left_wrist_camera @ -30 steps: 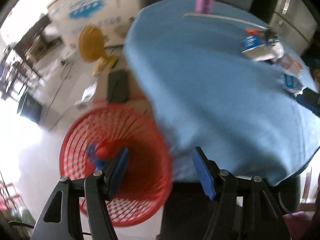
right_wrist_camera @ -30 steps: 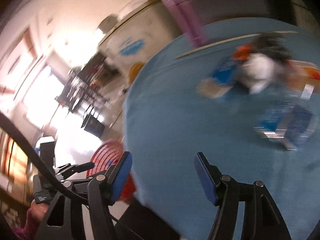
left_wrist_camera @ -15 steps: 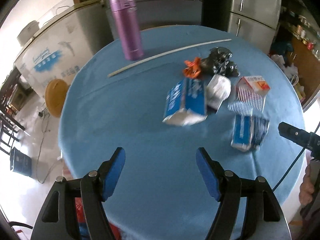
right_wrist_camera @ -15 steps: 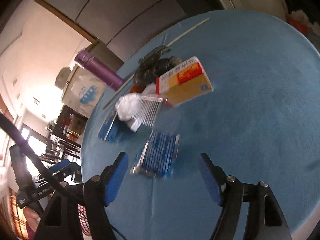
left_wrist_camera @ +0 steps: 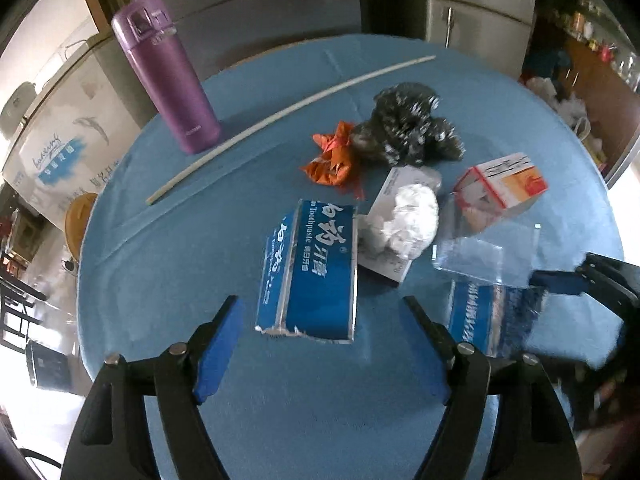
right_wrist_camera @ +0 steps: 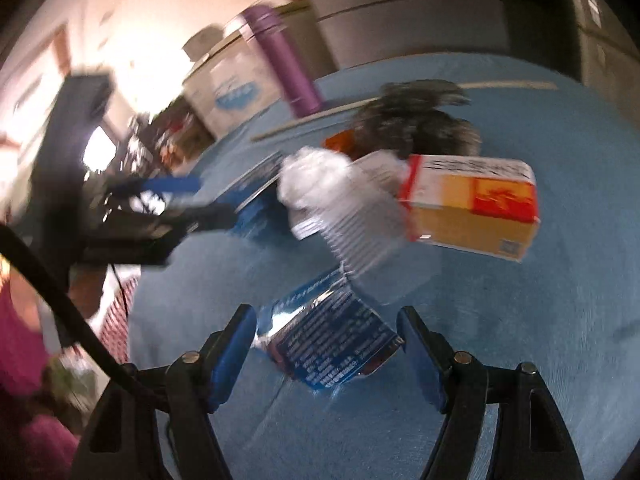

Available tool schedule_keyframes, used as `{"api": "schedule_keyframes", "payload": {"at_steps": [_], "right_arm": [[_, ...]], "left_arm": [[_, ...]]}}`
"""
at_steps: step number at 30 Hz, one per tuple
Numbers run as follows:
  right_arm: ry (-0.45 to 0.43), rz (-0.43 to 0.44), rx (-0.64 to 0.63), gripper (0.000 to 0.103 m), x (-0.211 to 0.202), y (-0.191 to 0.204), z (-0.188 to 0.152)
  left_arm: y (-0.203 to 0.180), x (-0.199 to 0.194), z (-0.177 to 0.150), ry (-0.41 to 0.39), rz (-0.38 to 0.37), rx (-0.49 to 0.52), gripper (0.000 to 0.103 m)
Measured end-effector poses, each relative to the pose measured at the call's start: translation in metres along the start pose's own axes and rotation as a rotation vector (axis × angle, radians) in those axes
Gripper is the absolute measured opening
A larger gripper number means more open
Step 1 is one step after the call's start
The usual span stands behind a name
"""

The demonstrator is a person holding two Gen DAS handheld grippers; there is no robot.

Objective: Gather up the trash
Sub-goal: 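Grasp the blue toothpaste box with the left tool while the right grasps the blue packet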

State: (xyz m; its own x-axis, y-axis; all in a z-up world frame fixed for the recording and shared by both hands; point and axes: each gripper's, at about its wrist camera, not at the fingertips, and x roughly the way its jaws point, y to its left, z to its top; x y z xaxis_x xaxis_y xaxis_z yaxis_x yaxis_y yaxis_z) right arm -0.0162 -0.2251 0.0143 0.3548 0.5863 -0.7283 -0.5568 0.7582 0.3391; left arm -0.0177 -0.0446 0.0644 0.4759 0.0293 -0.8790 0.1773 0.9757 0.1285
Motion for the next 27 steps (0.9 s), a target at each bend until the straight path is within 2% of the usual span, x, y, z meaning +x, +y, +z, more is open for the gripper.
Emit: {"api": "schedule_keyframes", "payload": {"at_steps": [4, 8, 12, 17, 19, 20, 21, 24, 27], "right_arm": [[0.055, -0.020, -0.100, 0.078, 0.012, 0.018, -0.003], [0.099, -0.061, -0.198, 0.078, 0.022, 0.035, -0.010], [0.089, -0.076, -0.196, 0.079, 0.026, 0.041, -0.009], [0.076, -0.102, -0.206, 0.082, 0.035, 0.048, -0.008], [0.061, -0.113, -0.206, 0.081, 0.037, 0.050, -0.008], [0.057, -0.114, -0.201, 0.080, 0.038, 0.050, -0.008], [0.052, -0.113, -0.198, 0.071, 0.036, 0.050, -0.009], [0.049, -0.109, -0.189, 0.066, 0.034, 0.052, -0.011], [0.032, -0.086, -0.155, 0.052, 0.031, 0.051, -0.010]], "left_arm": [[0.002, 0.014, 0.002, 0.030, 0.013, 0.004, 0.079], [0.010, 0.023, -0.001, 0.041, -0.005, -0.025, 0.079], [0.027, 0.029, -0.002, 0.044, -0.035, -0.072, 0.077], [0.035, 0.033, 0.004, 0.047, -0.092, -0.087, 0.055], [0.036, 0.035, 0.005, 0.046, -0.096, -0.091, 0.053], [0.037, 0.035, 0.005, 0.039, -0.098, -0.092, 0.051], [0.037, 0.034, 0.006, 0.034, -0.101, -0.093, 0.050], [0.044, 0.032, 0.004, 0.024, -0.109, -0.115, 0.046], [0.053, 0.032, 0.000, 0.014, -0.113, -0.145, 0.045]]}}
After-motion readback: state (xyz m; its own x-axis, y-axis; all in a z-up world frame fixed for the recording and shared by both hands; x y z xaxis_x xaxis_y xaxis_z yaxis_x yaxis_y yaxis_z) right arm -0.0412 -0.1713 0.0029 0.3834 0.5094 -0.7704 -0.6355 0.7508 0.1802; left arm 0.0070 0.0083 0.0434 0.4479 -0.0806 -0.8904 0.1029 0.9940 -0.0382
